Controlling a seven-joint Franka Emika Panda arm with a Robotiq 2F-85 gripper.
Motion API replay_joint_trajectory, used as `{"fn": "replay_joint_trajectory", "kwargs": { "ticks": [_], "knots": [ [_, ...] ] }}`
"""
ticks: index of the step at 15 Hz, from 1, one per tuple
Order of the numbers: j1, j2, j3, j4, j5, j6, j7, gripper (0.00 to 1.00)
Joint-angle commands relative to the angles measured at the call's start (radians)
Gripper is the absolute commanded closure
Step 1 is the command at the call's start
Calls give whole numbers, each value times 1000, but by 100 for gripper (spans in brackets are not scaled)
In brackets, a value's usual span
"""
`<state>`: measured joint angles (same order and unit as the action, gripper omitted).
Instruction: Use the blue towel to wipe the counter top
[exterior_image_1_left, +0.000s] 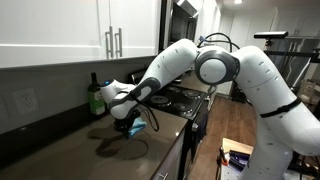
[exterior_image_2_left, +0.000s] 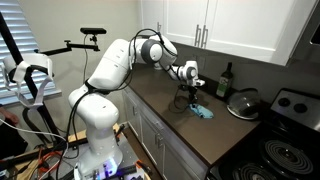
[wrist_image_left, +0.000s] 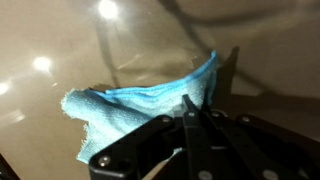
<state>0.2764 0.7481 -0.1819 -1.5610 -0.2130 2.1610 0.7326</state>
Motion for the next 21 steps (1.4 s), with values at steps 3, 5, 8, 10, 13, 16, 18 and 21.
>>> {"fn": "replay_joint_trajectory", "kwargs": {
  "ticks": [3,5,8,10,13,16,18,21],
  "knots": [
    [-5,-102,62,-169,4,18,-13,97],
    [0,-122,90,-203,4,14,-29,97],
    [10,-144,134,-238,3,13,-59,97],
    [18,-149,160,-247,2,14,-82,97],
    [41,-136,191,-235,-3,21,-120,97],
    [68,-122,215,-215,-6,18,-165,97],
    [88,-120,224,-202,-11,6,-187,97],
    [114,-124,234,-187,-4,-41,-199,71]
  ]
}}
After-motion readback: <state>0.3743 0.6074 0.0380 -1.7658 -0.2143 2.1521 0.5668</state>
